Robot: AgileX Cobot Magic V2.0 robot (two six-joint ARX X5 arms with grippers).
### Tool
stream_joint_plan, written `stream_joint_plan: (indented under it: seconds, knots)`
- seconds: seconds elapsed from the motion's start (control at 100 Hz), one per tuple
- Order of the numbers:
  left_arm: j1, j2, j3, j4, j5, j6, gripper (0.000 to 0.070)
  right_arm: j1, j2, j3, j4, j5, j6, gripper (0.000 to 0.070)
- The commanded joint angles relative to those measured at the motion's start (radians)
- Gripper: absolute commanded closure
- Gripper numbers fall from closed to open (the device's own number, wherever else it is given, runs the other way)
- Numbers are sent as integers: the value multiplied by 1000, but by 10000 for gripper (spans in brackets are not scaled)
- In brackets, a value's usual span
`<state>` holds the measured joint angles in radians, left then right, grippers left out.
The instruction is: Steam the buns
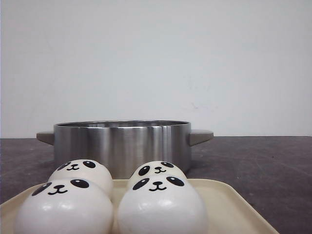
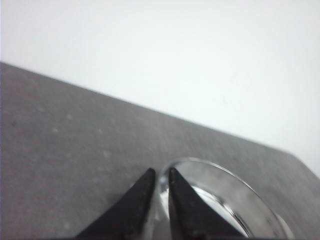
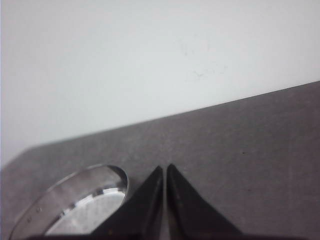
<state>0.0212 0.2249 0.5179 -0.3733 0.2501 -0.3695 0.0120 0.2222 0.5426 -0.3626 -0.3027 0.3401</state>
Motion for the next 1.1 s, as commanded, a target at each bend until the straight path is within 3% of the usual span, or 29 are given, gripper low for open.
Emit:
stream_joint_plan:
  seconds: [0.0, 0.11, 0.22, 0.27, 0.3, 0.34, 0.41, 0.46, 0.7, 0.89, 0.99, 1.09]
  knots:
    - [-11, 79, 140, -61, 23, 87, 694, -1, 68, 125, -51, -13, -117, 696]
    - [-40, 208, 327, -134, 42, 153, 695, -1, 156, 277, -141, -13, -171, 696]
    - [-57, 311, 452, -134, 50, 159, 691, -1, 192, 344, -148, -15, -187, 696]
    - [-59, 344, 491, -131, 67, 161, 643, -1, 195, 354, -144, -29, -187, 693]
    - [-60, 360, 507, -127, 76, 160, 578, -1, 195, 355, -142, -44, -187, 675]
    - [-62, 374, 524, -128, 80, 160, 433, -1, 195, 355, -143, -60, -187, 561]
    - [-72, 384, 531, -129, 80, 159, 119, -1, 195, 355, -153, -85, -181, 197]
    - [-82, 383, 531, -137, 80, 159, 4, -1, 195, 355, -161, -93, -164, 17]
    - [-180, 384, 530, -238, 81, 150, 0, 0, 217, 356, -134, -134, -140, 0]
    - [-252, 407, 525, -316, 82, 165, 25, 37, 329, 373, -133, -224, -104, 0]
    - [-282, 415, 519, -321, 82, 179, 25, 116, 415, 417, -135, -199, -104, 0]
    - [-310, 423, 518, -321, 81, 179, 25, 240, 515, 487, -175, -93, -104, 0]
